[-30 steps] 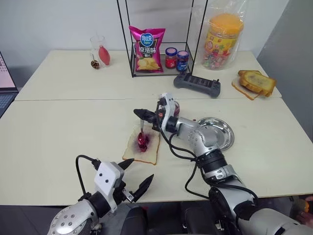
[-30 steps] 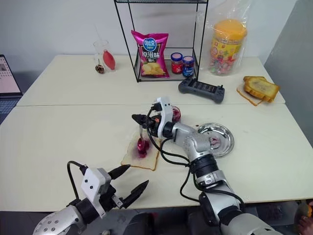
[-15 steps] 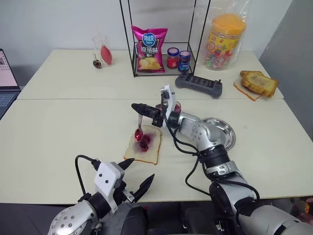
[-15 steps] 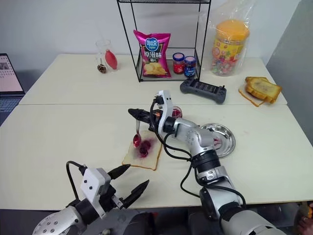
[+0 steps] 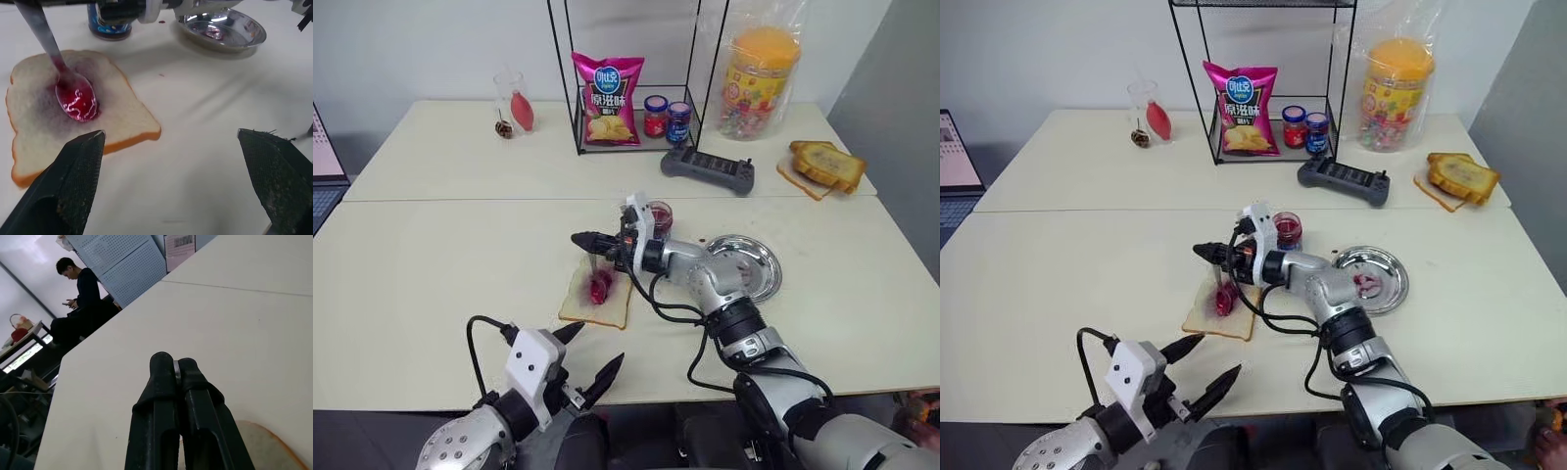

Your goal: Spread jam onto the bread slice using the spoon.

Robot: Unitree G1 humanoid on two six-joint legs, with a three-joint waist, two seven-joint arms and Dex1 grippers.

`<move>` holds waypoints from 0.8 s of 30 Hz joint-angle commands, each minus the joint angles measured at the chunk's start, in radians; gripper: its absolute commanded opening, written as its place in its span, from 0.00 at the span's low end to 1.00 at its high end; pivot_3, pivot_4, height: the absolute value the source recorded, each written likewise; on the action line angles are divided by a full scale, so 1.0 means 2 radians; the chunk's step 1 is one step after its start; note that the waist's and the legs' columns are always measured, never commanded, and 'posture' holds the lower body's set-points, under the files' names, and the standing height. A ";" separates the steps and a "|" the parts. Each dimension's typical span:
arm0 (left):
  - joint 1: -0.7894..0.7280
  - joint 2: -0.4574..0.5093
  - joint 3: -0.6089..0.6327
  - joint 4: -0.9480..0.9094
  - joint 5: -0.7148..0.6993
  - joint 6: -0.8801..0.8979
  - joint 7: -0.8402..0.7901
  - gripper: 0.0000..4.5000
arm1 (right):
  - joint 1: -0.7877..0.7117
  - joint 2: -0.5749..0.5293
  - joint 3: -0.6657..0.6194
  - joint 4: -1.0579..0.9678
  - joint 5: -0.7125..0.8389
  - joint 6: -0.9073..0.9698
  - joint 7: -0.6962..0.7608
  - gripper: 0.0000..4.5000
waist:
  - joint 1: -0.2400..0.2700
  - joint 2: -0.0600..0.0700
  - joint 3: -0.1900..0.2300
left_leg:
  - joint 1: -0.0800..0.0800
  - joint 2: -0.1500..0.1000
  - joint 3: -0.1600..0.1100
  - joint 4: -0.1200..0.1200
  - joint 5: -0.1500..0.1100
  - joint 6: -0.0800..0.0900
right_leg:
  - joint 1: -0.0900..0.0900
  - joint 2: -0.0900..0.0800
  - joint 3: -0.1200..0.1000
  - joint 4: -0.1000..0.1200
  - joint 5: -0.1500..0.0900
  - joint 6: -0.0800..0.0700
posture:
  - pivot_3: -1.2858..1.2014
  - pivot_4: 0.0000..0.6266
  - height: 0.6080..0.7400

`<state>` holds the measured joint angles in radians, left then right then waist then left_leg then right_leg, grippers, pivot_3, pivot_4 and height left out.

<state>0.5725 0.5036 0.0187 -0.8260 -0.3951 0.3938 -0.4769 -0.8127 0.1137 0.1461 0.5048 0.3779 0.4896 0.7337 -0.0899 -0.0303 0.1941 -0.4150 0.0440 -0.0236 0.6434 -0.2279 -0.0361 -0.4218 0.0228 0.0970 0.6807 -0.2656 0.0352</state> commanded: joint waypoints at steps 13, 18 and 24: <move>0.016 -0.005 0.003 0.009 0.008 -0.050 -0.020 1.00 | -0.061 0.028 -0.033 0.069 -0.019 -0.127 -0.023 0.01 | 0.000 0.000 0.000 | 0.000 0.000 0.000 0.000 0.000 0.000 | 0.000 0.000 0.000 0.000 0.000 0.000 | 0.52 0.24 1.00; 0.009 -0.002 0.002 -0.002 0.006 -0.038 -0.013 1.00 | -0.059 0.028 -0.048 0.035 0.014 -0.078 -0.021 0.01 | 0.001 0.000 0.000 | 0.000 0.000 0.000 0.000 0.000 0.000 | 0.000 0.000 0.000 0.000 0.000 -0.001 | 0.52 0.24 1.00; -0.037 0.012 0.052 0.003 -0.033 -0.008 -0.017 1.00 | -0.040 0.005 -0.088 -0.111 0.132 0.111 -0.029 0.01 | 0.002 0.000 0.000 | 0.000 0.000 0.000 0.000 0.000 0.000 | 0.000 0.000 -0.001 0.000 0.000 0.000 | 0.52 0.24 1.00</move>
<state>0.5252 0.5133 0.0775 -0.7893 -0.4235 0.3668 -0.5103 -0.8912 0.1259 0.0049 0.4190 0.5439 0.5978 0.6831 -0.0859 -0.0298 0.1945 -0.4157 0.0447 -0.0251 0.6433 -0.2279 -0.0361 -0.4219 0.0230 0.0952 0.6811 -0.2655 0.0343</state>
